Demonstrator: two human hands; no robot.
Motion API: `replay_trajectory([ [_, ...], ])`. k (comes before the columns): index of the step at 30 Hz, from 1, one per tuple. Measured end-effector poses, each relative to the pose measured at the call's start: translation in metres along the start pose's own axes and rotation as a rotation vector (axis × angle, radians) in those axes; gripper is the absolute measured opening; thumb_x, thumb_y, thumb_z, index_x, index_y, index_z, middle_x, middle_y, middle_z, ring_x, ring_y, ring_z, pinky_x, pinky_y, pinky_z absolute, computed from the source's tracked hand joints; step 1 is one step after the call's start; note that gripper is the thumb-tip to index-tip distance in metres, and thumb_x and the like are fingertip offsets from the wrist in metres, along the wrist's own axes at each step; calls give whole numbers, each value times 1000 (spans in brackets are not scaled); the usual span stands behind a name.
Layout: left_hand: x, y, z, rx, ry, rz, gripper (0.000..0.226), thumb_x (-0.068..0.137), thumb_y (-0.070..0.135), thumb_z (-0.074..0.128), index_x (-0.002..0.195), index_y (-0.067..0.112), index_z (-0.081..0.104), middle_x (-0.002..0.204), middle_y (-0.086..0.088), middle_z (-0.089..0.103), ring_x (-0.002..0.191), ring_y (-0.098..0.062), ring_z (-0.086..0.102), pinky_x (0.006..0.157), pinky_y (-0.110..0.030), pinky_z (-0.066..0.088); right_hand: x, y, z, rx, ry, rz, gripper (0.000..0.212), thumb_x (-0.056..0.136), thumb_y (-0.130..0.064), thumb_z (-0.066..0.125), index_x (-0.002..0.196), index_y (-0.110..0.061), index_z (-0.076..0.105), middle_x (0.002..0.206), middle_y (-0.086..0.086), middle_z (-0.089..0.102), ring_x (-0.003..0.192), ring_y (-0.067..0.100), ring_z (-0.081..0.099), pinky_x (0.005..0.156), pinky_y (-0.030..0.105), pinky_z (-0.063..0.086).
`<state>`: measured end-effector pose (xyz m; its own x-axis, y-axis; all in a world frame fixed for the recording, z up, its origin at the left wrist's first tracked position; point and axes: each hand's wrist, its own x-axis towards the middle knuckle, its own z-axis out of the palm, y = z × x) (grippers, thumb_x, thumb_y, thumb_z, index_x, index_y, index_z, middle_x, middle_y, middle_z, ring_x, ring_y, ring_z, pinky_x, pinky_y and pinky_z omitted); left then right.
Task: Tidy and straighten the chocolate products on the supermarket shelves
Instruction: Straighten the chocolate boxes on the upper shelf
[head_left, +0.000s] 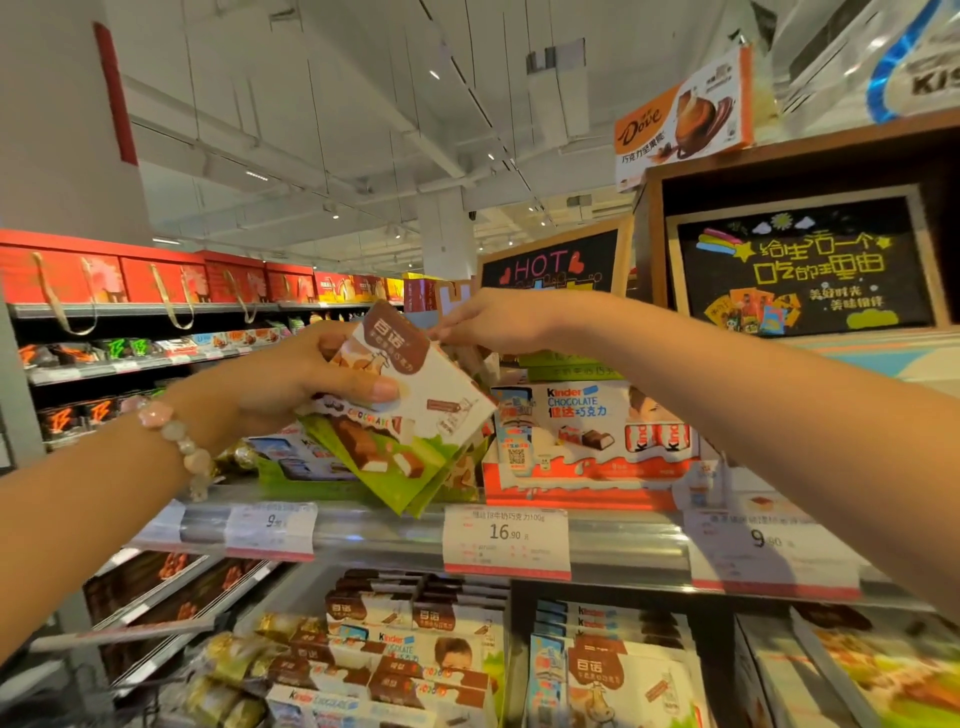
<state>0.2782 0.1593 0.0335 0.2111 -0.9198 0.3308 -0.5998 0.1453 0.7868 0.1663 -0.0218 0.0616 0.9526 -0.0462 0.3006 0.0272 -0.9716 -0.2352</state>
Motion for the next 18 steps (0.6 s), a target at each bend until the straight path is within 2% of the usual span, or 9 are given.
replay_trajectory([
  [2, 0, -1, -1, -66, 44, 18, 60, 32, 44, 93, 84, 18, 77, 92, -8, 74, 81, -22, 71, 62, -26, 56, -6, -1, -2, -9, -27, -4, 39, 103, -24, 31, 128, -8, 56, 133, 9, 55, 124, 21, 48, 108, 27, 30],
  [4, 1, -3, -3, -131, 78, 25, 60, 33, 43, 93, 85, 18, 76, 93, -9, 74, 82, -23, 71, 63, -27, 56, -13, -6, -8, 56, 67, -36, 42, 103, -28, 29, 135, -8, 49, 139, 7, 48, 128, 18, 43, 107, 22, 27],
  [6, 3, -3, -5, -208, 100, 23, 60, 37, 41, 93, 88, 16, 76, 95, -11, 73, 83, -24, 71, 64, -29, 56, -21, -15, -19, 316, 159, -54, 42, 101, -36, 34, 130, -13, 52, 131, 6, 54, 120, 19, 50, 104, 31, 36],
  [8, 7, -3, -6, -254, 132, 34, 59, 39, 42, 93, 89, 17, 76, 96, -11, 73, 83, -24, 71, 65, -29, 57, -27, -19, -28, 517, 99, -107, 31, 97, -37, 43, 119, -21, 57, 120, 1, 62, 112, 20, 57, 99, 35, 42],
  [10, 11, -1, -8, -286, 167, 36, 57, 38, 44, 92, 86, 19, 76, 93, -8, 74, 80, -21, 71, 63, -29, 57, -29, -24, -28, 454, 10, -151, 21, 89, -31, 59, 110, -29, 56, 112, -4, 66, 105, 15, 63, 95, 36, 48],
  [12, 13, -1, -9, -300, 181, 37, 56, 37, 44, 93, 84, 20, 77, 90, -7, 74, 78, -20, 71, 62, -29, 57, -28, -27, -24, 430, -1, -139, 39, 83, -19, 69, 117, -26, 52, 114, -1, 65, 101, 15, 66, 90, 37, 54],
  [15, 11, -1, -9, -312, 171, 71, 55, 42, 49, 90, 87, 22, 77, 93, -7, 74, 81, -20, 71, 63, -29, 57, -26, -27, -19, 515, 71, -124, 50, 82, -6, 69, 125, -19, 48, 113, 5, 63, 97, 21, 67, 77, 40, 58],
  [18, 11, 2, -14, -251, 225, 94, 60, 47, 64, 81, 92, 24, 74, 98, -3, 73, 92, -22, 69, 70, -34, 58, -27, -25, -30, 648, 200, -129, 47, 81, 2, 65, 120, -21, 50, 104, 0, 64, 92, 17, 67, 76, 38, 59],
])
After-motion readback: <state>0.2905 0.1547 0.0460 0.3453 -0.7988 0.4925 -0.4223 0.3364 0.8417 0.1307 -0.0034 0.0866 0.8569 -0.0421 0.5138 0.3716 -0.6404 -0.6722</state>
